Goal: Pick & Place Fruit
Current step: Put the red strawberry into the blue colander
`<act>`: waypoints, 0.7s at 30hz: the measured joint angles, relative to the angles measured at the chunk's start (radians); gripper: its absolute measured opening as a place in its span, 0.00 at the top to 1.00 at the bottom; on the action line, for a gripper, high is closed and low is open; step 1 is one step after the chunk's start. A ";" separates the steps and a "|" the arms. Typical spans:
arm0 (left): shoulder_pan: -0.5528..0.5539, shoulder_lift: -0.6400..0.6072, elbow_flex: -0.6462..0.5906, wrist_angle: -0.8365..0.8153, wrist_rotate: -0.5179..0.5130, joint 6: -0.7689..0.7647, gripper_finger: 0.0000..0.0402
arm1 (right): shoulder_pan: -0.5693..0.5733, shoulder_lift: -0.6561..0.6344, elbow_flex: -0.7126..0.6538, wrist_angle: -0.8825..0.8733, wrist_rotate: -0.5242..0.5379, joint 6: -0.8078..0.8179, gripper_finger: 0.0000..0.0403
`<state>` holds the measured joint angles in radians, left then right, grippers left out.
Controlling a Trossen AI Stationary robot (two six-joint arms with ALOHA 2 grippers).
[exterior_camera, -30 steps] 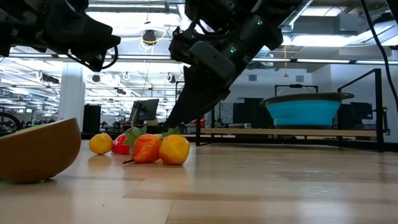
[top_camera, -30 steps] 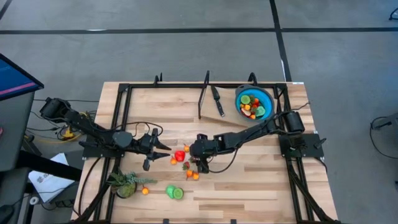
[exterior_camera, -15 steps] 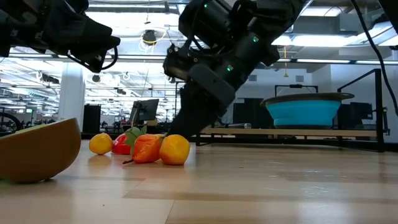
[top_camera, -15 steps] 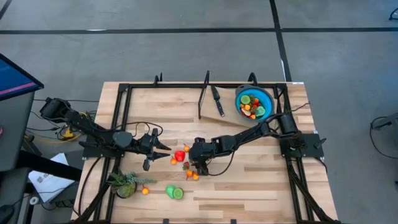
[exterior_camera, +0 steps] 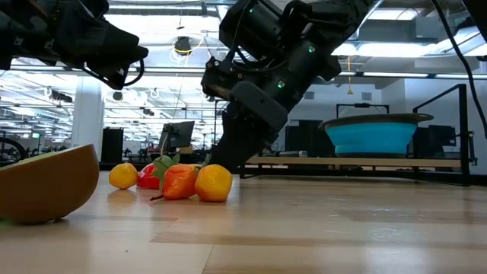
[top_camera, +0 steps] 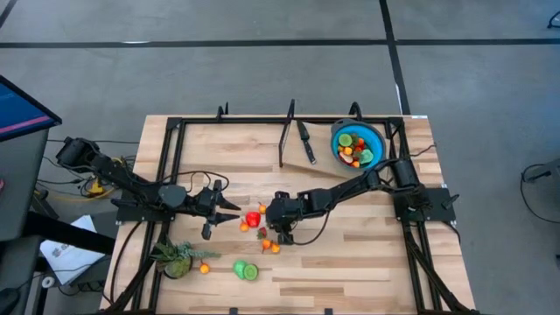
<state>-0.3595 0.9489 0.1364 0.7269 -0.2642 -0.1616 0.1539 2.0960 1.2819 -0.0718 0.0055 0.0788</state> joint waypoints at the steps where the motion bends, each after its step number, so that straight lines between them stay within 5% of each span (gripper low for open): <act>1: 0.000 0.000 0.000 0.000 0.000 0.000 0.74 | 0.000 0.000 0.000 -0.001 0.000 0.000 0.68; 21: 0.000 0.000 0.000 0.000 -0.001 0.000 0.74 | -0.012 -0.101 0.000 -0.154 -0.006 0.057 0.71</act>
<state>-0.3595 0.9489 0.1364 0.7269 -0.2649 -0.1619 0.1423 1.9948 1.2816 -0.2258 -0.0006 0.1358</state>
